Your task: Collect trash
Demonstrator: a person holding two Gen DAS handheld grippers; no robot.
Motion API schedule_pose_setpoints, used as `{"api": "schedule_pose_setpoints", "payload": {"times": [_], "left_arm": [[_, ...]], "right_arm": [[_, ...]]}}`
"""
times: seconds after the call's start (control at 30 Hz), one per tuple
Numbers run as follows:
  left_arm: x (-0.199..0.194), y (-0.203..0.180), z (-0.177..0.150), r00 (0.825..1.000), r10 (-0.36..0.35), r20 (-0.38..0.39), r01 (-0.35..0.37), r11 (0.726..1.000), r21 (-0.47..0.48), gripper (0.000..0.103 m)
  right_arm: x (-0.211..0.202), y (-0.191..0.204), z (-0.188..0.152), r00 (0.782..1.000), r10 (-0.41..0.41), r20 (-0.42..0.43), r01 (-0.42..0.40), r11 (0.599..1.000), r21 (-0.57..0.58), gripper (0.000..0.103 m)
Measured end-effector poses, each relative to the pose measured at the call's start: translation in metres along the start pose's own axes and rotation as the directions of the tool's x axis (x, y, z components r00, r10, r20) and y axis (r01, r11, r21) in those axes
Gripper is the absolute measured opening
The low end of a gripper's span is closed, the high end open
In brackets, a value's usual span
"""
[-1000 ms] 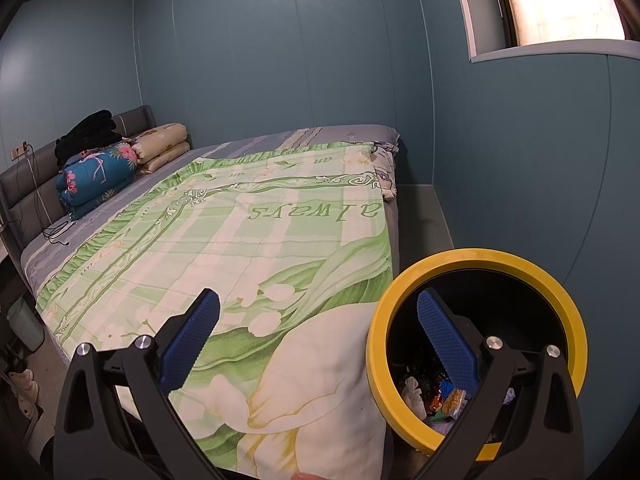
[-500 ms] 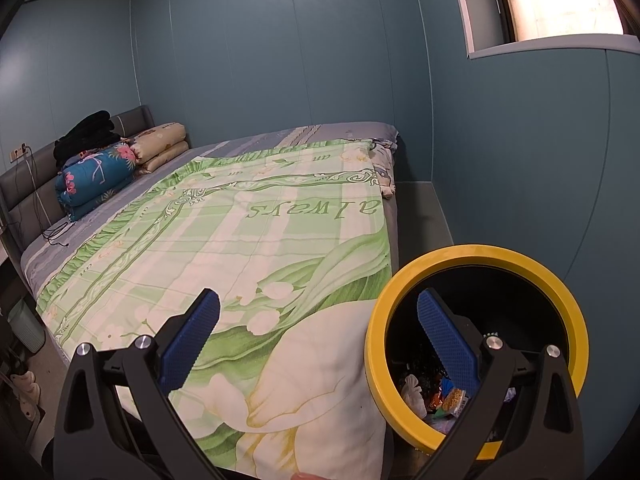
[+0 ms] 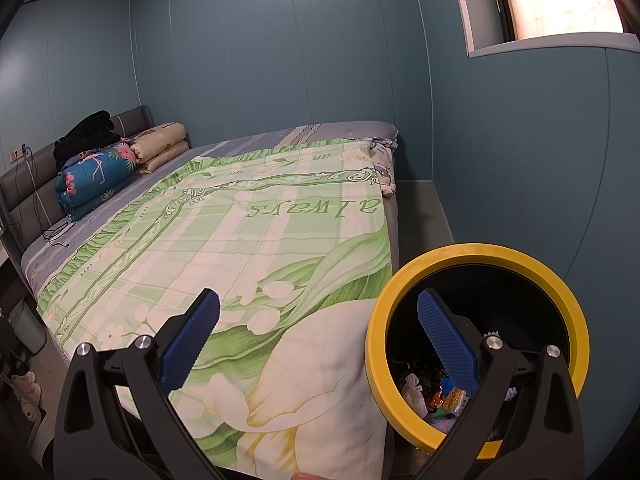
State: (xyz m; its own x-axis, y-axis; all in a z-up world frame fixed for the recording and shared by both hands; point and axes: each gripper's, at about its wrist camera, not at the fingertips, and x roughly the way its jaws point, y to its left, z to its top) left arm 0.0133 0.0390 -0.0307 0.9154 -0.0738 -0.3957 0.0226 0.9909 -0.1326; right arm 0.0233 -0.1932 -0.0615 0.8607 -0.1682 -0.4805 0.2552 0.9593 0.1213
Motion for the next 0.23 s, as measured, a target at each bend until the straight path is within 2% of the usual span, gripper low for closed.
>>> {"api": "schedule_pose_setpoints", "payload": {"times": [0.23], "left_arm": [[0.0006,0.001,-0.0001,1.0,-0.003,-0.001,0.003,1.0,0.009,0.095]], "right_arm": [[-0.0002,0.0006,-0.0018,1.0,0.0,-0.003,0.0,1.0,0.003,0.095]]}}
